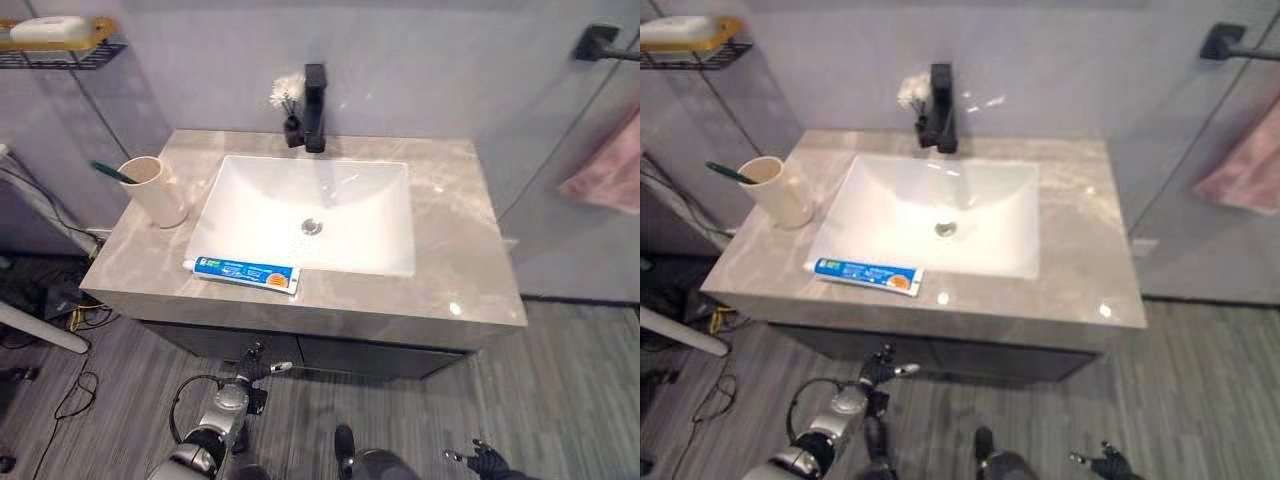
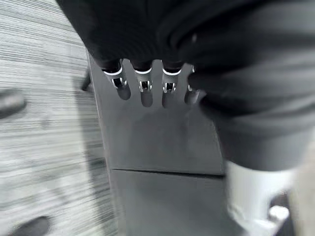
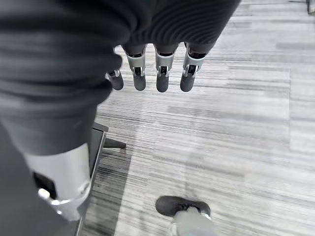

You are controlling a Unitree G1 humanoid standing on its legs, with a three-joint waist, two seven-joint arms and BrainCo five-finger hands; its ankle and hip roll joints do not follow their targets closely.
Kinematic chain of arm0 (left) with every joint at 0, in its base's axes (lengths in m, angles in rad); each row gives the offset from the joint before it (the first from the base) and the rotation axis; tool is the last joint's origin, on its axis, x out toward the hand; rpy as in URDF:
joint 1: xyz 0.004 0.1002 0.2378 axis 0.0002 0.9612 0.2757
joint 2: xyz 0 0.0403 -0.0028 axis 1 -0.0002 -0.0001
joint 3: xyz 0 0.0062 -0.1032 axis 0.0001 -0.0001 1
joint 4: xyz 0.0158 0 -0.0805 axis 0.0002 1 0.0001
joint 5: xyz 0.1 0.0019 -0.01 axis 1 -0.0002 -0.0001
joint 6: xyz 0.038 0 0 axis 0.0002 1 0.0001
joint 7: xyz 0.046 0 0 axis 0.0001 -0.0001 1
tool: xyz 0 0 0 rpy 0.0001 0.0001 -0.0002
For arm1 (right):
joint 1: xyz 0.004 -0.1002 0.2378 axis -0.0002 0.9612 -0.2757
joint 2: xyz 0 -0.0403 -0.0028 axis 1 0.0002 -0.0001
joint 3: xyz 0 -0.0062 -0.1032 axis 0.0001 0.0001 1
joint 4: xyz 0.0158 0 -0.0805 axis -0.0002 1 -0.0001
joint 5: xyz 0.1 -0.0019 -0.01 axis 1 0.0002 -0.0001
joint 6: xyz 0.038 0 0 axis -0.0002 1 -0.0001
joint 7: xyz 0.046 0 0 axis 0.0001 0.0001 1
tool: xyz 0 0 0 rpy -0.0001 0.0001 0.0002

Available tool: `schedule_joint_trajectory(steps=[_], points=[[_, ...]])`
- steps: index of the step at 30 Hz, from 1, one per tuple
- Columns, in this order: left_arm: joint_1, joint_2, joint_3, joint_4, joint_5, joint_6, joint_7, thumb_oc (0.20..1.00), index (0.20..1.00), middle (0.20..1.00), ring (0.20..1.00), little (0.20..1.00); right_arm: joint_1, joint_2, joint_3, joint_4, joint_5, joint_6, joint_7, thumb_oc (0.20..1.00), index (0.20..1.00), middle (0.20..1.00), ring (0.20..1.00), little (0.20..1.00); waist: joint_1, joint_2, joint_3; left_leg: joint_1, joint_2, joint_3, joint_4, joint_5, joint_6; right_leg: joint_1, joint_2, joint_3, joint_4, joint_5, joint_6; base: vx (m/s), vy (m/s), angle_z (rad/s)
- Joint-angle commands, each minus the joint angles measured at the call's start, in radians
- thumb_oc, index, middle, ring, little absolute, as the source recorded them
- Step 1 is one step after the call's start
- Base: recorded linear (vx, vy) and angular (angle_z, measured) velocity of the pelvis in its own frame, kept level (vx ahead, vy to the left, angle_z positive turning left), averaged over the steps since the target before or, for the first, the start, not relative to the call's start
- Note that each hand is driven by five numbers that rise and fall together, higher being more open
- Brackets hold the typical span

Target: Put brush and paste in cup on sink, flatten towel.

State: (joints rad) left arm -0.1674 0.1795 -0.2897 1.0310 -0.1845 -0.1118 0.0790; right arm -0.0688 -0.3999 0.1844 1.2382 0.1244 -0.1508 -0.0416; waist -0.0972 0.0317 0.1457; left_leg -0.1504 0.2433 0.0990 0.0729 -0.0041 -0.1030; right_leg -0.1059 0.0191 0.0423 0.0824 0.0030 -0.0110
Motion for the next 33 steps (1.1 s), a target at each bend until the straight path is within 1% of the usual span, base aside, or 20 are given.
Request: schedule_joint_trajectory(steps=[1,3,5,7,9,12,15,17,19,20,21,22,23,24,25,27,30,31,32,33], points=[[-0.019,0.04,0.046,-0.014,0.011,-0.022,-0.001,1.0,1.0,1.0,1.0,1.0,0.022,0.03,0.001,-0.048,-0.023,-0.012,-0.004,1.0,1.0,1.0,1.0,1.0,0.002,-0.015,-0.027,0.089,-0.121,0.088,-0.019,-0.035,0.112,0.004,-0.109,0.0,0.037,0.066,-0.02,0.08,0.236,-0.83],[-0.005,0.047,0.063,-0.004,0.013,-0.026,-0.002,1.0,1.0,1.0,1.0,1.0,0.018,0.048,-0.001,-0.068,-0.01,-0.017,-0.001,1.0,1.0,1.0,1.0,1.0,0.008,-0.008,-0.033,0.119,-0.135,0.129,-0.037,-0.042,0.12,0.008,-0.132,-0.004,0.017,0.082,-0.001,0.06,0.226,-0.66],[0.001,0.052,0.073,-0.002,0.011,-0.027,0.001,1.0,1.0,1.0,1.0,1.0,0.014,0.056,0.012,-0.08,-0.019,-0.019,0.0,1.0,1.0,1.0,1.0,1.0,0.014,-0.004,-0.034,0.133,-0.139,0.137,-0.045,-0.045,0.125,0.006,-0.134,0.001,0.018,0.082,0.006,0.03,0.13,-0.81],[0.01,0.054,0.097,0.015,-0.002,-0.031,0.012,1.0,1.0,1.0,1.0,1.0,0.01,0.076,0.042,-0.113,-0.038,-0.023,0.005,1.0,1.0,1.0,1.0,1.0,0.025,-0.011,-0.032,0.161,-0.142,0.168,-0.061,-0.044,0.124,0.002,-0.149,-0.031,0.018,0.106,0.031,0.01,0.09,-0.56],[0.032,0.059,0.11,0.009,-0.011,-0.039,0.015,1.0,1.0,1.0,1.0,1.0,0.016,0.089,0.06,-0.16,-0.048,-0.027,0.001,1.0,1.0,1.0,1.0,1.0,0.038,-0.02,-0.036,0.179,-0.138,0.187,-0.097,-0.029,0.114,0.003,-0.173,-0.106,-0.016,0.145,0.04,0.0,0.008,-0.35],[0.108,0.072,0.04,-0.109,0.029,-0.046,-0.013,1.0,1.0,1.0,1.0,1.0,0.039,0.085,0.049,-0.177,-0.036,-0.033,-0.007,1.0,1.0,1.0,1.0,1.0,0.038,-0.024,-0.062,0.182,-0.135,0.126,-0.16,0.019,0.111,0.073,-0.161,-0.124,-0.148,0.143,0.022,0.04,-0.044,0.28],[0.194,0.121,-0.061,-0.26,0.104,-0.026,-0.084,1.0,1.0,1.0,1.0,1.0,0.016,0.057,0.031,-0.138,-0.029,-0.026,0.004,1.0,1.0,1.0,1.0,1.0,0.047,-0.007,-0.06,0.175,-0.133,0.114,-0.16,0.025,0.12,0.084,-0.161,-0.142,-0.17,0.149,0.016,0.01,-0.013,0.19],[0.287,0.234,-0.111,-0.445,0.164,-0.016,-0.165,1.0,1.0,1.0,1.0,1.0,0.006,0.032,0.029,-0.118,-0.034,-0.012,0.026,1.0,1.0,1.0,1.0,1.0,0.055,0.007,-0.061,0.171,-0.131,0.11,-0.16,0.023,0.13,0.083,-0.162,-0.146,-0.17,0.135,0.006,0.01,0.006,0.11],[0.35,0.351,-0.121,-0.642,0.146,0.0,-0.264,1.0,1.0,1.0,1.0,1.0,0.0,0.019,0.037,-0.088,-0.051,0.003,0.054,1.0,1.0,1.0,1.0,1.0,0.061,0.014,-0.066,0.167,-0.129,0.104,-0.16,0.02,0.13,0.084,-0.161,-0.15,-0.17,0.123,0.004,0.0,0.0,0.0],[0.373,0.383,-0.107,-0.707,0.12,0.011,-0.287,1.0,1.0,1.0,1.0,1.0,-0.002,0.015,0.034,-0.077,-0.053,0.012,0.06,1.0,1.0,1.0,1.0,1.0,0.065,0.017,-0.068,0.167,-0.127,0.104,-0.16,0.022,0.128,0.087,-0.162,-0.153,-0.17,0.121,0.006,0.06,-0.018,0.16],[0.431,0.539,-0.092,-0.982,-0.051,0.082,-0.427,1.0,1.0,1.0,1.0,1.0,-0.015,0.014,0.045,-0.027,-0.08,0.039,0.075,1.0,1.0,1.0,1.0,1.0,0.071,0.026,-0.076,0.167,-0.122,0.099,-0.16,0.031,0.118,0.099,-0.158,-0.16,-0.17,0.12,0.011,0.05,-0.019,0.2],[0.435,0.544,-0.089,-0.989,-0.054,0.087,-0.428,1.0,1.0,1.0,1.0,1.0,-0.015,0.016,0.045,-0.026,-0.08,0.039,0.075,1.0,1.0,1.0,1.0,1.0,0.071,0.025,-0.077,0.167,-0.122,0.099,-0.16,0.031,0.118,0.099,-0.158,-0.161,-0.17,0.12,0.011,0.05,-0.035,0.26],[0.433,0.645,-0.097,-1.17,-0.222,0.161,-0.492,1.0,1.0,1.0,1.0,1.0,-0.021,0.029,0.048,-0.008,-0.071,0.053,0.079,1.0,1.0,1.0,1.0,1.0,0.071,0.029,-0.081,0.166,-0.116,0.099,-0.16,0.038,0.108,0.103,-0.155,-0.164,-0.17,0.125,0.017,0.01,-0.019,0.14],[0.434,0.646,-0.096,-1.171,-0.222,0.162,-0.492,1.0,1.0,1.0,1.0,1.0,-0.021,0.029,0.048,-0.008,-0.071,0.053,0.079,1.0,1.0,1.0,1.0,1.0,0.07,0.029,-0.081,0.166,-0.116,0.099,-0.16,0.038,0.108,0.103,-0.155,-0.164,-0.17,0.125,0.017,0.03,-0.04,0.09],[0.372,0.77,-0.159,-1.33,-0.347,0.231,-0.56,1.0,1.0,1.0,1.0,1.0,-0.019,0.043,0.052,0.005,-0.058,0.059,0.08,1.0,1.0,1.0,1.0,1.0,0.062,0.032,-0.087,0.168,-0.111,0.1,-0.16,0.037,0.093,0.109,-0.152,-0.169,-0.17,0.125,0.024,0.04,-0.037,0.02],[0.26,0.858,-0.255,-1.437,-0.475,0.287,-0.601,1.0,1.0,1.0,1.0,1.0,-0.011,0.056,0.065,0.007,-0.058,0.059,0.077,1.0,1.0,1.0,1.0,1.0,0.054,0.029,-0.093,0.172,-0.106,0.101,-0.16,0.029,0.077,0.115,-0.149,-0.175,-0.17,0.122,0.031,0.04,-0.046,0.08],[0.059,0.933,-0.371,-1.566,-0.562,0.287,-0.612,1.0,1.0,1.0,1.0,1.0,-0.001,0.06,0.072,-0.001,-0.057,0.058,0.071,1.0,1.0,1.0,1.0,1.0,0.05,0.026,-0.092,0.178,-0.1,0.1,-0.16,0.02,0.064,0.121,-0.144,-0.184,-0.154,0.117,0.033,0.0,-0.032,0.17],[-0.031,0.953,-0.379,-1.613,-0.594,0.257,-0.579,1.0,1.0,1.0,1.0,1.0,0.005,0.065,0.068,-0.011,-0.046,0.058,0.065,1.0,1.0,1.0,1.0,1.0,0.05,0.025,-0.09,0.179,-0.097,0.099,-0.16,0.02,0.062,0.117,-0.139,-0.188,-0.136,0.108,0.03,0.0,0.0,0.0],[-0.067,0.96,-0.335,-1.637,-0.573,0.209,-0.537,1.0,1.0,1.0,1.0,1.0,0.02,0.073,0.052,-0.02,-0.034,0.058,0.057,1.0,1.0,1.0,1.0,1.0,0.056,0.023,-0.086,0.18,-0.095,0.096,-0.16,0.015,0.064,0.113,-0.135,-0.191,-0.119,0.098,0.025,0.0,0.0,0.0],[-0.065,0.961,-0.333,-1.638,-0.573,0.209,-0.536,1.0,1.0,1.0,1.0,1.0,0.02,0.073,0.052,-0.02,-0.034,0.058,0.057,1.0,1.0,1.0,1.0,1.0,0.055,0.023,-0.085,0.18,-0.095,0.096,-0.16,0.015,0.064,0.113,-0.135,-0.191,-0.118,0.097,0.025,-0.01,-0.004,0.04]])
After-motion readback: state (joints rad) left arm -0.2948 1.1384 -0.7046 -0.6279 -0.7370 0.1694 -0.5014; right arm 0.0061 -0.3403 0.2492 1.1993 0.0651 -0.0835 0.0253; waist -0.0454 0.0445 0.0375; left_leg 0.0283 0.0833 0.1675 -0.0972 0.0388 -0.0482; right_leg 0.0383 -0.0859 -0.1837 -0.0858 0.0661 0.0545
